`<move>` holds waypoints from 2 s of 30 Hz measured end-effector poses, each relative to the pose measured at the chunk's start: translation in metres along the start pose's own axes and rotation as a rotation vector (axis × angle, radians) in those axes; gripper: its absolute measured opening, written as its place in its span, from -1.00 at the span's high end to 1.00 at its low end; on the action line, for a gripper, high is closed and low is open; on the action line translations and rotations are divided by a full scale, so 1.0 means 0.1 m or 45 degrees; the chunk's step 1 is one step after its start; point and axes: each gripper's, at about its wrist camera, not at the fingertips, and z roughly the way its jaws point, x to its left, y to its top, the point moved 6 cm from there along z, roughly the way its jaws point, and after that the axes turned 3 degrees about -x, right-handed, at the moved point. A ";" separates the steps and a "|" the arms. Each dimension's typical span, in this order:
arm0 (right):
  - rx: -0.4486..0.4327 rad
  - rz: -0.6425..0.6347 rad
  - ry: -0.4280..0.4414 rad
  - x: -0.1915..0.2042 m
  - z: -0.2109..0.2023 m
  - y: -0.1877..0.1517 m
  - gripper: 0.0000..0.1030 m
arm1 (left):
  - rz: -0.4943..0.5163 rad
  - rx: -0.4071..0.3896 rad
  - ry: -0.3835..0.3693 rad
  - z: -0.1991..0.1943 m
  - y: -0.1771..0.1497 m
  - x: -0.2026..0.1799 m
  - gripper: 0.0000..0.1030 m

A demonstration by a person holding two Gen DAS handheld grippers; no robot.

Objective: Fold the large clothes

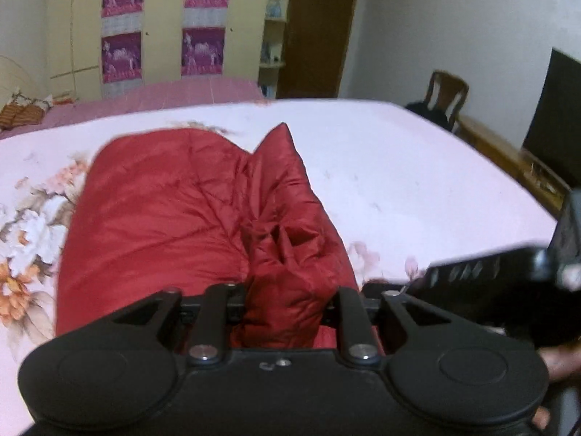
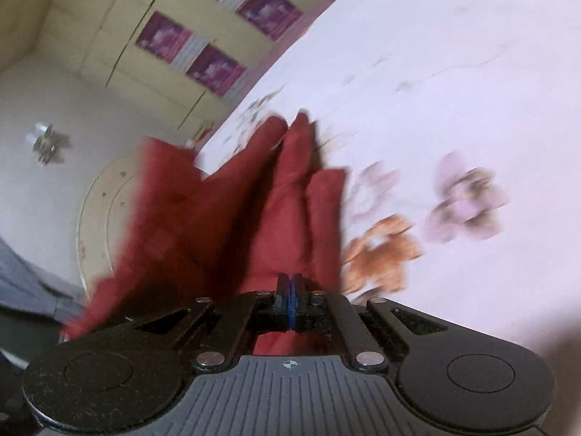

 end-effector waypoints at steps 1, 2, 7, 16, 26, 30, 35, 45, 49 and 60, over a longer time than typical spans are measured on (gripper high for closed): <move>-0.008 0.010 -0.005 -0.03 -0.04 0.04 0.99 | 0.015 0.035 -0.022 0.05 -0.03 -0.02 0.07; -0.018 0.014 -0.013 -0.05 -0.08 0.08 0.54 | 0.024 0.063 -0.060 0.07 -0.04 -0.05 -0.16; -0.142 -0.018 0.040 -0.03 -0.32 0.39 -0.84 | -0.081 0.101 -0.331 -0.19 -0.03 0.01 -0.03; -0.042 -0.108 0.225 0.55 0.20 0.74 -0.68 | -0.454 -0.151 -0.055 -0.32 0.39 1.76 0.17; 0.080 -0.211 0.136 0.64 0.64 0.69 0.67 | -0.546 -0.052 -0.187 0.40 0.25 1.91 0.43; 0.030 -0.250 0.077 0.60 0.51 0.62 0.70 | -0.409 -0.027 -0.221 0.48 0.34 1.67 0.49; 0.020 -0.186 0.012 0.37 0.51 0.55 0.70 | -0.281 0.032 -0.211 0.77 0.40 1.45 0.49; 0.034 -0.067 -0.012 0.07 0.75 0.48 0.71 | -0.147 0.178 -0.116 1.17 0.30 1.25 0.49; 0.047 -0.078 -0.017 0.07 0.79 0.50 0.72 | -0.106 0.194 -0.088 1.14 0.29 1.21 0.47; -0.051 -0.427 -0.017 0.73 0.14 0.63 -0.01 | -0.035 0.094 -0.005 0.43 0.36 1.19 -0.26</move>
